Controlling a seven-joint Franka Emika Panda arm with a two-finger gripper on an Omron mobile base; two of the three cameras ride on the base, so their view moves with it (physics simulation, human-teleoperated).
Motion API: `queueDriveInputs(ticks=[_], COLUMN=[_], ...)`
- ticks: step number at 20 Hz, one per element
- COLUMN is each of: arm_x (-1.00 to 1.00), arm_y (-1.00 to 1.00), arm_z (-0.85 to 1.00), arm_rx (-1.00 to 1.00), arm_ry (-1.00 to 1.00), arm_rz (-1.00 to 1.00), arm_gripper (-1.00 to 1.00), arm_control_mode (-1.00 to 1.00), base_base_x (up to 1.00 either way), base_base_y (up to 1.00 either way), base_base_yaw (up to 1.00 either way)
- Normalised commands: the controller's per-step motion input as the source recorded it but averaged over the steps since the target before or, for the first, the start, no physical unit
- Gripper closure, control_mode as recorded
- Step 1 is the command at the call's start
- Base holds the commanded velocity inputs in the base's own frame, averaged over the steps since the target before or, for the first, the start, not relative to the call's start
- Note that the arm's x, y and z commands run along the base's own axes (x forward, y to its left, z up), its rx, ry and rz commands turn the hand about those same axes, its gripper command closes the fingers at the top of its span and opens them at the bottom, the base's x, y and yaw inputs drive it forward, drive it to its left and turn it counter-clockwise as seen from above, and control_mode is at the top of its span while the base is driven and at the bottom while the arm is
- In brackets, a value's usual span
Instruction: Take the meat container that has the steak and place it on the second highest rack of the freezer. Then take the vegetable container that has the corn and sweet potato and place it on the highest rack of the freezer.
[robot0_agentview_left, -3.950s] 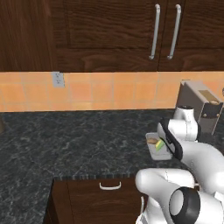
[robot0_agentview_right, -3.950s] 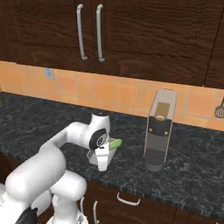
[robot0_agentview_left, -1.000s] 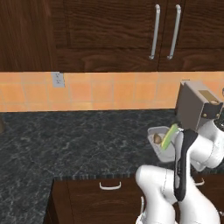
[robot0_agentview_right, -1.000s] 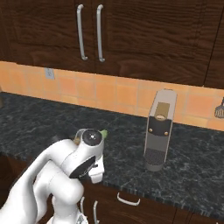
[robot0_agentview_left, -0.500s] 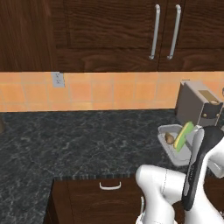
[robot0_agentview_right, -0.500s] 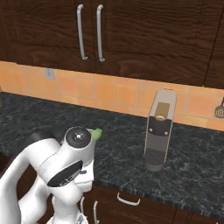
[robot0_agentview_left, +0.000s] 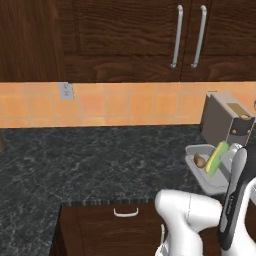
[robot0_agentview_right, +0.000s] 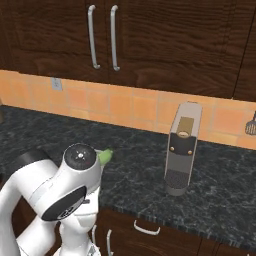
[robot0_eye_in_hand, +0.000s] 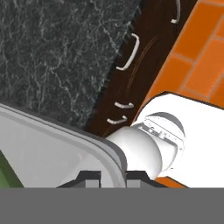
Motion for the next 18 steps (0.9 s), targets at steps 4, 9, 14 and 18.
queueDriveInputs(ticks=[4, 9, 14, 18], arm_x=[-0.13, 0.00, 0.00, 0.00], arm_y=[0.01, 0.00, 0.00, 0.00], arm_z=[0.00, 0.00, 0.00, 0.00], arm_rx=[0.00, 0.00, 0.00, 0.00], arm_ry=[0.00, 0.00, 0.00, 0.00], arm_rz=[-0.01, 0.00, 0.00, 0.00], arm_gripper=[1.00, 1.00, 1.00, 1.00], arm_control_mode=[1.00, 1.00, 1.00, 1.00], base_base_x=[-0.75, -1.00, -0.64, -0.03], base_base_y=[0.00, -0.05, 0.00, 0.07], base_base_yaw=[-0.22, -0.45, -0.80, -0.97])
